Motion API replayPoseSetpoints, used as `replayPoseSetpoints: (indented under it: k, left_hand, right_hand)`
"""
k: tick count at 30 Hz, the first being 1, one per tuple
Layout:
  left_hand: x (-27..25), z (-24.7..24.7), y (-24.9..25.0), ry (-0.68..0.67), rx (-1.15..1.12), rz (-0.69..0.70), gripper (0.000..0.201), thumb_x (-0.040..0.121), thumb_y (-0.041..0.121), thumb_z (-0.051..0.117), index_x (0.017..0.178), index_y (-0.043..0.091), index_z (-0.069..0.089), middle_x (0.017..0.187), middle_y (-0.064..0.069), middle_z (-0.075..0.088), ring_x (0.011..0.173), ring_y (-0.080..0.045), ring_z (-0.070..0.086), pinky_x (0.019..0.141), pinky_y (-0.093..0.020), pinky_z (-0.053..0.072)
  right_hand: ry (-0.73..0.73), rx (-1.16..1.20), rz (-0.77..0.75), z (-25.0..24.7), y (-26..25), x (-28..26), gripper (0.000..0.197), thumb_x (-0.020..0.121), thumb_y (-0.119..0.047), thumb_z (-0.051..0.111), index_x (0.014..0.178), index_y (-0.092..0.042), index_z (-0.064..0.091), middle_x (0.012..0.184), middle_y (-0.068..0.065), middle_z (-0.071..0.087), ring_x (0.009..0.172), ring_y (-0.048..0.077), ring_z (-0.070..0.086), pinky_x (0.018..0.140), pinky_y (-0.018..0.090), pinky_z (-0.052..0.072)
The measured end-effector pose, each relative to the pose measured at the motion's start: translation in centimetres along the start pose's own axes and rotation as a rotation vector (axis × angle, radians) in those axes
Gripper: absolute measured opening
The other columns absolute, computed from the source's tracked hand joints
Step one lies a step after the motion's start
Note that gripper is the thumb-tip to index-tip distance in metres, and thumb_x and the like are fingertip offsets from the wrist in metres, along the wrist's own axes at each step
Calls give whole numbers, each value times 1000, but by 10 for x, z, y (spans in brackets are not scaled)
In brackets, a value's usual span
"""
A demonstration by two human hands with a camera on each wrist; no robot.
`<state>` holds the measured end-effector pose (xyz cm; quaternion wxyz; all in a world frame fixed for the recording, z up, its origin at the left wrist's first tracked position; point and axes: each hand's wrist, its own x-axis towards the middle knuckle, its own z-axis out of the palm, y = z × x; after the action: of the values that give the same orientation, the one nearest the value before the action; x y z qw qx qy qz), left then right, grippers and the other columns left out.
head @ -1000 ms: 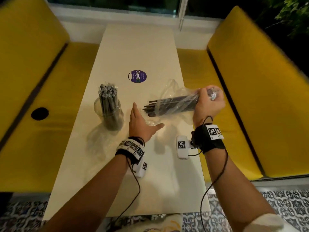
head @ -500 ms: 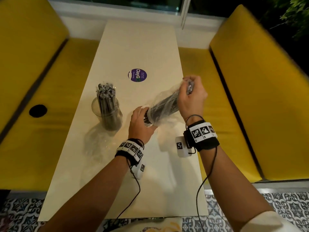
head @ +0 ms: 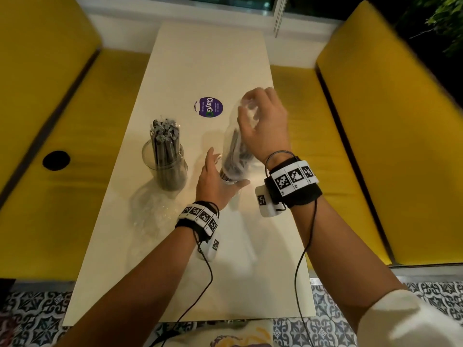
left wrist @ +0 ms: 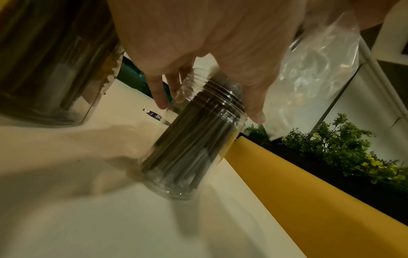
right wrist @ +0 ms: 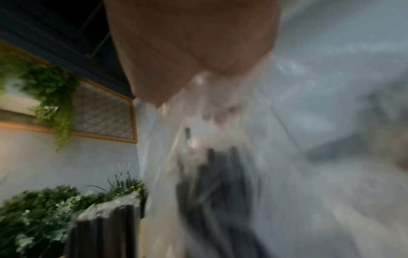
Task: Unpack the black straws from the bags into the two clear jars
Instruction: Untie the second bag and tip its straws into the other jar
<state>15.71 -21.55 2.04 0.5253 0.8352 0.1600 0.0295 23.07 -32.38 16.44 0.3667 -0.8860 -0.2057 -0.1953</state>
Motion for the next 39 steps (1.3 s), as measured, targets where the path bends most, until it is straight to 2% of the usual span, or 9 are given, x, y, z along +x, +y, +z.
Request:
replayPoseSetpoints:
  k: [5, 10, 15, 17, 24, 28, 31, 34, 39]
  left_hand:
    - [2, 2, -7, 15, 31, -15, 131, 60, 51, 100, 163, 17, 27, 159, -4, 44, 149, -24, 43, 118, -32, 39]
    - [3, 0, -7, -3, 38, -14, 116, 62, 51, 100, 154, 15, 39, 149, -5, 50, 139, -26, 52, 109, -33, 46]
    - [2, -3, -5, -28, 62, -39, 124, 62, 53, 99, 160, 17, 33, 157, -4, 46, 144, -23, 48, 108, -24, 37]
    - [2, -3, -5, -22, 39, -60, 117, 59, 53, 100, 153, 17, 41, 148, -3, 53, 137, -23, 54, 108, -25, 42]
    - [3, -8, -2, -40, 61, -60, 119, 57, 56, 99, 153, 15, 40, 150, -6, 53, 138, -27, 54, 114, -40, 49]
    - [5, -19, 0, -141, 114, -99, 138, 65, 49, 98, 169, 15, 12, 168, -11, 31, 155, -31, 34, 126, -46, 34]
    - [-4, -29, 4, -130, 86, -97, 118, 82, 34, 89, 169, 14, 11, 172, -12, 25, 158, -30, 29, 128, -45, 31]
    - [-18, -50, 11, 68, -55, -36, 73, 96, 12, 73, 159, 14, 36, 156, -9, 49, 142, -24, 50, 121, -45, 43]
    - [-68, -136, 22, 161, -478, 205, 9, 108, 18, 57, 114, 18, 63, 99, -6, 71, 75, -12, 66, 71, -32, 57]
  right_hand:
    - [34, 82, 66, -1, -6, 1, 35, 95, -33, 68, 122, -11, 60, 112, 6, 63, 85, 5, 56, 76, 3, 40]
    - [-274, 86, 156, -25, 3, -10, 109, 68, -75, 78, 153, -28, 28, 152, 5, 40, 137, 23, 45, 108, 37, 41]
    - [-390, 33, 122, -20, 6, -29, 92, 72, -23, 92, 148, -31, 41, 143, 9, 46, 126, 23, 51, 111, 36, 48]
    - [-201, 44, 110, -16, 8, -31, 75, 79, -9, 82, 144, -28, 48, 131, 6, 56, 111, 16, 55, 101, 18, 48]
    - [9, 22, 108, -22, 8, -38, 59, 83, -8, 74, 138, -23, 57, 128, 4, 61, 109, 9, 54, 93, -1, 35]
    - [232, 122, 112, -41, -1, -40, 48, 84, -10, 73, 129, -17, 60, 127, -4, 63, 117, 8, 58, 99, 12, 43]
    - [295, 132, 75, -46, -6, -42, 41, 82, -7, 69, 122, -10, 62, 121, 0, 65, 112, 12, 60, 96, 12, 44]
    - [333, 257, 81, -52, -28, -47, 32, 78, 1, 62, 110, -3, 63, 110, 8, 66, 101, 16, 62, 89, 21, 52]
    - [378, 324, -89, -35, -116, -103, 22, 73, 7, 61, 94, 0, 64, 93, 11, 67, 87, 22, 63, 75, 36, 55]
